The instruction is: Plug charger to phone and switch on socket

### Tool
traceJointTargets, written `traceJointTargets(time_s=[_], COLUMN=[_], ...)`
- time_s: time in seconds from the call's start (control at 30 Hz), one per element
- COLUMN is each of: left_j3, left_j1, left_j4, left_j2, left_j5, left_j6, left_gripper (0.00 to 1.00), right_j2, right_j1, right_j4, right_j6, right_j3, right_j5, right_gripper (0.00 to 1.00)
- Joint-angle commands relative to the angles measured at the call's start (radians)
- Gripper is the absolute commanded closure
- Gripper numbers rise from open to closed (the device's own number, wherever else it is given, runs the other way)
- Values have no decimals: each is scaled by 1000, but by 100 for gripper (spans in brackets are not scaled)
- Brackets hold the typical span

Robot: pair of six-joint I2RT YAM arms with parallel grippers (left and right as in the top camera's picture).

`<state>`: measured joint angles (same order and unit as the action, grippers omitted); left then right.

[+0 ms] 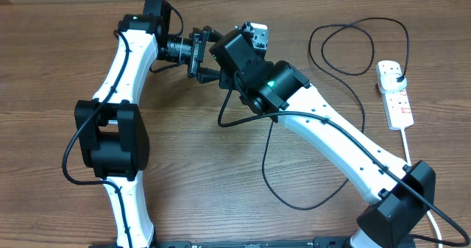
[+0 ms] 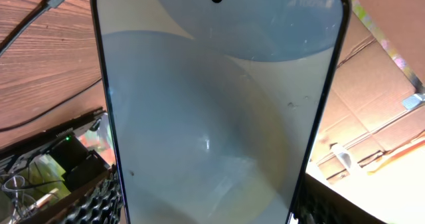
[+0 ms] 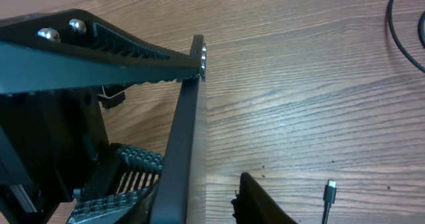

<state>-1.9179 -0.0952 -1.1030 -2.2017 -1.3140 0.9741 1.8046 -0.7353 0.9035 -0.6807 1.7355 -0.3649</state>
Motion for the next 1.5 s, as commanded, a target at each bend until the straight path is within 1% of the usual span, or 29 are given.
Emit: traceJointTargets(time_s=[0.0, 0.07, 0.13, 0.33, 0.47, 0.6, 0.73, 0.9, 1.0, 1.13, 1.17, 1.33, 1.37, 1.4, 1.47], left_j3=[-29, -29, -29, -29, -29, -29, -29, -29, -29, -29, -29, -29, -29, -29, -29], left_j1=[10, 10, 10, 10, 10, 10, 10, 10, 10, 10, 10, 10, 10, 10, 10], left_j4=[2, 1, 1, 1, 1, 1, 1, 2, 13, 33, 40, 42, 42, 42, 42], left_j2=[5, 5, 5, 5, 5, 5, 5, 5, 5, 5, 5, 5, 5, 5, 5], left_j5=[-67, -67, -70, -71, -74, -74, -74, -73, -71, -40, -26, 21, 24, 24, 24], left_j6=[17, 17, 17, 18, 17, 17, 18, 18, 18, 18, 18, 18, 18, 18, 19], left_gripper=[23, 23, 23, 23, 23, 23, 22, 18, 11, 2, 0, 0, 0, 0, 0], right_j2=[5, 5, 5, 5, 5, 5, 5, 4, 4, 4, 3, -20, -23, -35, -48], right_j1=[-5, -5, -5, -5, -5, -5, -5, -5, -5, -4, -3, 18, 20, 26, 30], right_j4=[-10, -14, -13, -16, -16, -16, -16, -16, -16, -17, -17, -17, -17, -18, -21], right_j6=[0, 0, 0, 0, 0, -1, -1, -5, -44, -180, -241, -531, -562, -645, -753], right_j3=[19, 19, 19, 19, 19, 19, 19, 19, 19, 20, 20, 20, 20, 21, 21], right_j5=[-17, -17, -17, -17, -16, -16, -15, -16, -21, -49, -63, -86, -89, -93, -97], right_gripper=[73, 78, 80, 83, 87, 96, 96, 96, 96, 96, 96, 96, 96, 96, 96])
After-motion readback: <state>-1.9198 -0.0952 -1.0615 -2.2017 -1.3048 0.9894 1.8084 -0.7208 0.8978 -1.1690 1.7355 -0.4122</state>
